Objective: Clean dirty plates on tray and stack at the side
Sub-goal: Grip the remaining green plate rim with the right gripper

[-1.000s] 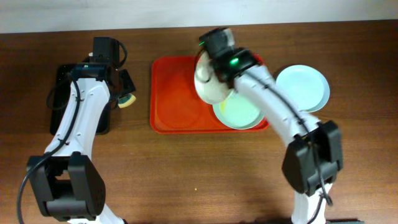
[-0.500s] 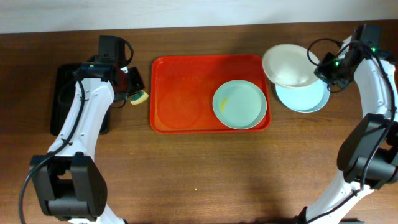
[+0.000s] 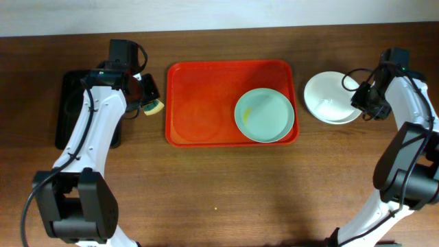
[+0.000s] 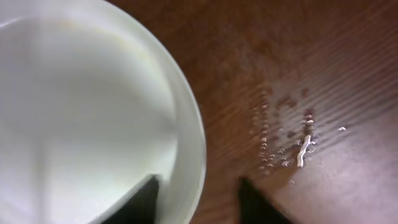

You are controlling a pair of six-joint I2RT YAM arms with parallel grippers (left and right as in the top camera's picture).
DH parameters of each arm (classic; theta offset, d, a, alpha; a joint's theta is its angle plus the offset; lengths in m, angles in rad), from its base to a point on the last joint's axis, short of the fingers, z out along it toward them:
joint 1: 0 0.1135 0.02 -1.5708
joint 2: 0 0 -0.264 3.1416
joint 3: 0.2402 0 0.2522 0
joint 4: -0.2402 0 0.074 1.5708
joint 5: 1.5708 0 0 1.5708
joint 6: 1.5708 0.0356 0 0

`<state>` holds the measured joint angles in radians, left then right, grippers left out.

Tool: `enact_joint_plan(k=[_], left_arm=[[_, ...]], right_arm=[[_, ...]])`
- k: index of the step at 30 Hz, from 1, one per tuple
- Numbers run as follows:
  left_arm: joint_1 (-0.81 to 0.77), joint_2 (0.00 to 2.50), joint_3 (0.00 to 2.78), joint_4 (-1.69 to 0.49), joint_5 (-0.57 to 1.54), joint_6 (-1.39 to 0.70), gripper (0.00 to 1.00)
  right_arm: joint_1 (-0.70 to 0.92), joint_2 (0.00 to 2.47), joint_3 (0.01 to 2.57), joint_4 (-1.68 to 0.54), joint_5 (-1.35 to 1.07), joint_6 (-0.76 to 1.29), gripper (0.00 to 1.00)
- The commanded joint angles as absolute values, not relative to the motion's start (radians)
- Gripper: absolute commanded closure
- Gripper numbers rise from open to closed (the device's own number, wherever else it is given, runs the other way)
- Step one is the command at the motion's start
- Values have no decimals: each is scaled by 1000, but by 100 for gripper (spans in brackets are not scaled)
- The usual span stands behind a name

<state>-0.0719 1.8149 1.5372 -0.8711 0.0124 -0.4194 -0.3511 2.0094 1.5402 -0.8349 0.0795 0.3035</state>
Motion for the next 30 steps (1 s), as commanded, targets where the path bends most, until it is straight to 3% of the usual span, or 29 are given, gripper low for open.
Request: enact_joint_plan(k=[1, 4, 6, 9, 21, 24, 30], left_arm=[[-77, 1800, 1539, -868, 23, -414, 100], [-80, 1800, 1539, -868, 23, -414, 100], [-97, 1801, 1539, -868, 23, -414, 100], [-110, 1800, 1539, -868, 23, -414, 100], [-117, 1800, 1539, -869, 23, -414, 100], [-118, 1801, 1539, -868, 23, -414, 100], [-120, 1800, 1539, -868, 23, -414, 100]], right_arm=[[-331, 1864, 1538, -834, 73, 305, 49], [-195, 1797, 1537, -829, -283, 215, 48], [-31, 1835, 1537, -827, -227, 95, 48], [112, 1942, 1536, -833, -31, 85, 48], [130, 2121, 1534, -822, 35, 30, 49], [132, 2133, 1534, -820, -22, 30, 67], [133, 2135, 1531, -822, -188, 58, 73]])
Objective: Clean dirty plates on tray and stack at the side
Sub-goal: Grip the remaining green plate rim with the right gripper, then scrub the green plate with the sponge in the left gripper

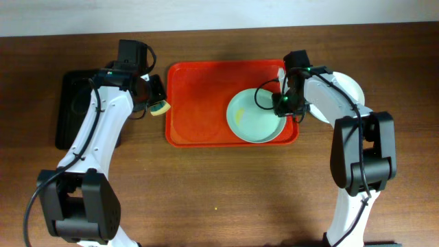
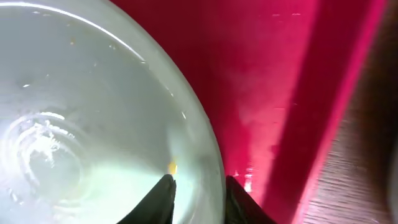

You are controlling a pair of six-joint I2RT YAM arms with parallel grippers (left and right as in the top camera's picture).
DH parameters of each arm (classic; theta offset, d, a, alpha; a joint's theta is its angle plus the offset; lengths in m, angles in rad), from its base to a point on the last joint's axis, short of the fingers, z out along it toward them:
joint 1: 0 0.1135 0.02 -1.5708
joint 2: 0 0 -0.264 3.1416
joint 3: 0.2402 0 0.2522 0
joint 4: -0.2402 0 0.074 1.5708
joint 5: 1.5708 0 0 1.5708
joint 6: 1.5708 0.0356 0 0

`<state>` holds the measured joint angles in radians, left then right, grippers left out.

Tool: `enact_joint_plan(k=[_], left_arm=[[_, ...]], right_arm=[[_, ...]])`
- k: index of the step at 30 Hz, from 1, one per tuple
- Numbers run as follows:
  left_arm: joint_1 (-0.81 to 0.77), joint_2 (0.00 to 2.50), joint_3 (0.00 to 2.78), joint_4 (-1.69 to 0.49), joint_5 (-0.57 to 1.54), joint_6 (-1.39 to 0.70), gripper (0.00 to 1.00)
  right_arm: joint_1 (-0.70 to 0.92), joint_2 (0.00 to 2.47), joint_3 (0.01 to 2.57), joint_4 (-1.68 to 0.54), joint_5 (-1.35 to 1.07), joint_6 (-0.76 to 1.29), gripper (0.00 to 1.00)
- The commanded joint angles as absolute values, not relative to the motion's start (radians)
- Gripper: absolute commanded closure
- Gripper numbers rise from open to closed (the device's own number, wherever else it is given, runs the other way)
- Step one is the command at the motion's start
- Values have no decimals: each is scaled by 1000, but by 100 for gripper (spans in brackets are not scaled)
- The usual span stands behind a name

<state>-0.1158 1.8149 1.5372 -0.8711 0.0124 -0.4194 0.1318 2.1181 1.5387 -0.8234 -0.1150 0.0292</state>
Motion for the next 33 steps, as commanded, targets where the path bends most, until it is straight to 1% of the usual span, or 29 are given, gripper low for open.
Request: enact_joint_plan(k=[1, 4, 5, 6, 8, 9, 11, 15, 16, 18, 21, 25, 29, 33], left_arm=[[-125, 1800, 1539, -868, 23, -414, 100], [-151, 1800, 1539, -868, 23, -414, 100], [-162, 1801, 1539, -868, 23, -414, 100], [-165, 1801, 1539, -868, 23, -414, 100], [-166, 1801, 1539, -869, 23, -414, 100], [-170, 1801, 1537, -869, 25, -414, 100], [-193, 1801, 1532, -869, 35, -414, 100], [-286, 1801, 1532, -864, 33, -414, 100], [-297, 1801, 1532, -860, 31, -416, 100], [-301, 1801, 1532, -852, 30, -438, 100], [-309, 1808, 1511, -800, 33, -457, 100], [-356, 1934, 1502, -706, 63, -530, 100], [-418, 2060, 1502, -574, 91, -530, 100], [-450, 2131, 1502, -513, 90, -530, 100]], right_arm=[[138, 2135, 1510, -794, -191, 78, 73], [144, 2135, 1461, -736, -192, 113, 73], [144, 2135, 1453, -728, -192, 113, 75], [145, 2135, 1443, -719, -192, 114, 78], [145, 2135, 1398, -679, -192, 215, 96], [149, 2135, 1385, -670, -196, 282, 96], [173, 2135, 1383, -665, -208, 331, 96], [304, 2135, 1383, -643, -205, 331, 96], [315, 2135, 1383, -634, -201, 337, 96], [315, 2135, 1383, -639, -200, 377, 96], [315, 2135, 1383, -637, -233, 377, 96], [315, 2135, 1383, -632, -233, 410, 96], [315, 2135, 1382, -631, -233, 410, 96], [315, 2135, 1382, -631, -232, 410, 96]])
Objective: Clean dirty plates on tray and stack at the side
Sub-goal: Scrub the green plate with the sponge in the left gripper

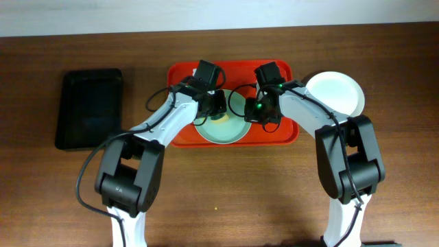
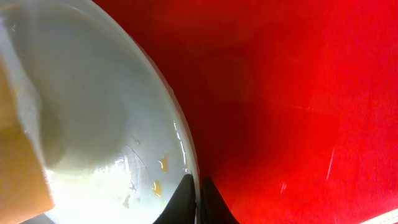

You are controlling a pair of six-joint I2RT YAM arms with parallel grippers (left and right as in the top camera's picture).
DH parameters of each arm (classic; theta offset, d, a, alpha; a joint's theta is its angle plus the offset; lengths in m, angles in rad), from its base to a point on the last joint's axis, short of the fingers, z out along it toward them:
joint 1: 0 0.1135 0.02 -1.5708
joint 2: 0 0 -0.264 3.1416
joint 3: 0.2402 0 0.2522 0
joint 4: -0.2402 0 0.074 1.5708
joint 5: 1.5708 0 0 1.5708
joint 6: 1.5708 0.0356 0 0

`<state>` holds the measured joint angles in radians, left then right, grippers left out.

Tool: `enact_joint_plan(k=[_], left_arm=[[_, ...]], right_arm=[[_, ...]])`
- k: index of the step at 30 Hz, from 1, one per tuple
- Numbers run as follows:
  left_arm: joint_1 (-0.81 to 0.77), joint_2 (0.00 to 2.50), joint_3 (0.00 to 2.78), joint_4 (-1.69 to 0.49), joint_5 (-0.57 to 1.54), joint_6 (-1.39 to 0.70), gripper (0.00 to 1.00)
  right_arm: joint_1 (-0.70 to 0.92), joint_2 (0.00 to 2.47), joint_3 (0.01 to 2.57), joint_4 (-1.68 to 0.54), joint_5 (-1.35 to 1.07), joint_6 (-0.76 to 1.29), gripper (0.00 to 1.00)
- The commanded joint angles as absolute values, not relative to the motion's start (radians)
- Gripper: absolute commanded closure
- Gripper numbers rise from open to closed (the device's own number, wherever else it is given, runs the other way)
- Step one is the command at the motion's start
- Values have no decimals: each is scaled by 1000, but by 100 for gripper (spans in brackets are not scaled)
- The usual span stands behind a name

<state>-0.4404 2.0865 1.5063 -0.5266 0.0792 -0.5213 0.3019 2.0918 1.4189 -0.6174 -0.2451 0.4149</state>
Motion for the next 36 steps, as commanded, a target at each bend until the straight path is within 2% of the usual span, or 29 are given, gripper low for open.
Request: enact_joint_plan(k=[1, 2, 6, 7, 9, 11, 13, 14, 18, 20, 24, 29, 31, 34, 36], left_arm=[[-450, 2163, 1502, -513, 83, -518, 100], [-450, 2175, 1502, -525, 27, -476, 100], [-449, 2126, 1530, -698, -424, -439, 100], [-449, 2099, 1531, -701, -446, -436, 100], [-449, 2049, 1532, -700, -432, -432, 100], [-449, 1998, 1534, -690, -320, -432, 100], [-449, 1978, 1533, -655, -13, -433, 100], [-449, 1994, 1531, -651, 62, -433, 100], [-450, 2123, 1530, -645, 86, -433, 100], [-444, 2159, 1530, -648, 21, -432, 100], [-442, 2156, 1532, -756, -440, -432, 100], [-442, 2015, 1560, -783, -503, -432, 100], [-442, 1959, 1560, -782, -484, -432, 100], [-443, 1990, 1538, -734, -94, -433, 100], [-443, 2039, 1536, -707, 4, -441, 100]], right_arm=[[315, 2135, 1382, -631, -232, 410, 96], [315, 2135, 1382, -631, -232, 410, 96], [315, 2135, 1378, -630, -224, 409, 96], [315, 2135, 1378, -630, -224, 409, 96], [315, 2135, 1378, -630, -224, 409, 96], [315, 2135, 1378, -627, -224, 409, 96], [315, 2135, 1378, -623, -224, 409, 96], [315, 2135, 1378, -624, -224, 409, 96], [315, 2135, 1378, -623, -224, 409, 96], [315, 2135, 1378, -623, -221, 409, 96], [315, 2135, 1378, -624, -202, 409, 96], [315, 2135, 1377, -627, -201, 409, 96], [315, 2135, 1377, -627, -199, 409, 96], [315, 2135, 1377, -624, -199, 409, 96], [315, 2135, 1377, -627, -199, 409, 96]])
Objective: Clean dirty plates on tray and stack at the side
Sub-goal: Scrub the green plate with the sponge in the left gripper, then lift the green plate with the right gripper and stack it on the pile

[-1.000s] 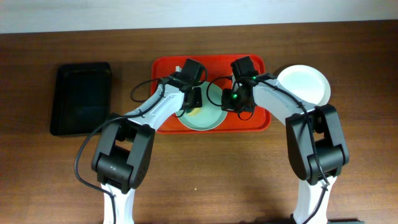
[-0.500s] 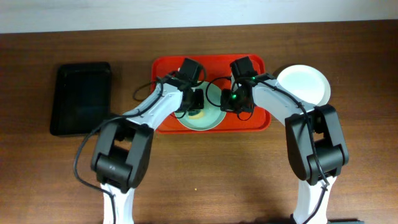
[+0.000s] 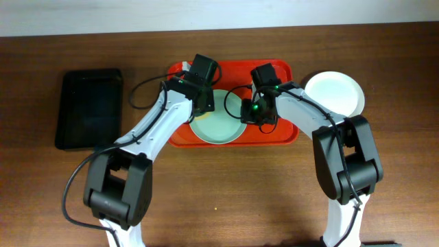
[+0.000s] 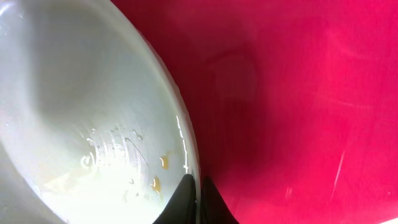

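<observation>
A pale green plate (image 3: 218, 127) lies in the red tray (image 3: 233, 66). My right gripper (image 3: 249, 115) is shut on the plate's right rim. The right wrist view shows its fingertips (image 4: 199, 185) pinching that rim, the plate (image 4: 93, 106) wet, with small yellow spots (image 4: 159, 172) beside the fingers. My left gripper (image 3: 204, 103) hovers over the plate's far left rim. Its fingers and the sponge are hidden beneath its wrist. A stack of white plates (image 3: 334, 92) sits on the table right of the tray.
A black rectangular tray (image 3: 89, 108) lies at the far left of the wooden table. The red tray floor (image 4: 298, 93) right of the plate is bare. Both arms crowd over the tray's middle.
The left gripper has shifted from the plate's middle to its far left rim, and the sponge is out of the right wrist view. The right gripper still pinches the rim.
At first the right gripper was open at the white plates and the left held a sponge beside the tray. Then the right gripper straddled the green plate's rim. Later it was shut on the rim with the sponge on the plate, and now the plate shows wet streaks.
</observation>
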You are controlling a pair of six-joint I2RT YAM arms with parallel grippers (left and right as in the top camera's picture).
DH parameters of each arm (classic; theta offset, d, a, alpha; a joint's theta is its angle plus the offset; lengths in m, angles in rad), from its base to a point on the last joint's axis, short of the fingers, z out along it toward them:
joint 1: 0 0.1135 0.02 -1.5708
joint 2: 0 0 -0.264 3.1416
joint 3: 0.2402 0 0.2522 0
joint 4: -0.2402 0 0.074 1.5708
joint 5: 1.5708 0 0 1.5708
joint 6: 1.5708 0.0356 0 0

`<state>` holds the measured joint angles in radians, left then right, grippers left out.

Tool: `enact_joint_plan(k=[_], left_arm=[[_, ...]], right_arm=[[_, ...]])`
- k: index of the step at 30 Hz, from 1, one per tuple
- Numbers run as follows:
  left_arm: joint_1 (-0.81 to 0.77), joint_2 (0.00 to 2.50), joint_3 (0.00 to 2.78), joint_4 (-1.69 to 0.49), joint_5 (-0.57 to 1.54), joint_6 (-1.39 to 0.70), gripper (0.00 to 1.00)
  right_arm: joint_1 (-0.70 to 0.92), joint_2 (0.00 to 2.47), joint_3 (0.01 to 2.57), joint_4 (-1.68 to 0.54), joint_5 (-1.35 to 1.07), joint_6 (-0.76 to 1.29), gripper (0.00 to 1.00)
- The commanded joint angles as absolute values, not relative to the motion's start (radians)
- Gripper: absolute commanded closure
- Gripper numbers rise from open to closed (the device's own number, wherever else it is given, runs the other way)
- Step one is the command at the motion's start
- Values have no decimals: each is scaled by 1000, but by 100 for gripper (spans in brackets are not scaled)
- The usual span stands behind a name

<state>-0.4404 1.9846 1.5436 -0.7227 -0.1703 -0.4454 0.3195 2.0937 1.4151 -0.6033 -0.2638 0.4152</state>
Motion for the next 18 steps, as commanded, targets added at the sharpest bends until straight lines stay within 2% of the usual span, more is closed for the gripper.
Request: enact_joint_plan(k=[1, 3, 6, 8, 10, 13, 15, 18], left_arm=[[-450, 2069, 1536, -696, 23, -440, 100], [-446, 2119, 1535, -690, -49, -439, 100], [-444, 2128, 1535, -756, -413, -439, 100], [-444, 2122, 1542, -797, -561, -440, 100], [-444, 2090, 1555, -810, -565, -440, 100], [-427, 1973, 1561, -822, -448, -440, 100], [-351, 1903, 1560, -852, -372, -440, 100], [-193, 1898, 1545, -892, -256, -440, 100]], right_arm=[[315, 2135, 1377, -627, -199, 409, 96], [315, 2135, 1377, -624, -199, 409, 96], [315, 2135, 1377, -624, -199, 409, 96], [315, 2135, 1377, -624, -198, 409, 96], [315, 2135, 1377, -624, -198, 409, 96], [315, 2130, 1381, -620, -203, 368, 96], [315, 2078, 1410, -649, -194, 284, 96], [362, 1980, 1517, -746, 24, 284, 96]])
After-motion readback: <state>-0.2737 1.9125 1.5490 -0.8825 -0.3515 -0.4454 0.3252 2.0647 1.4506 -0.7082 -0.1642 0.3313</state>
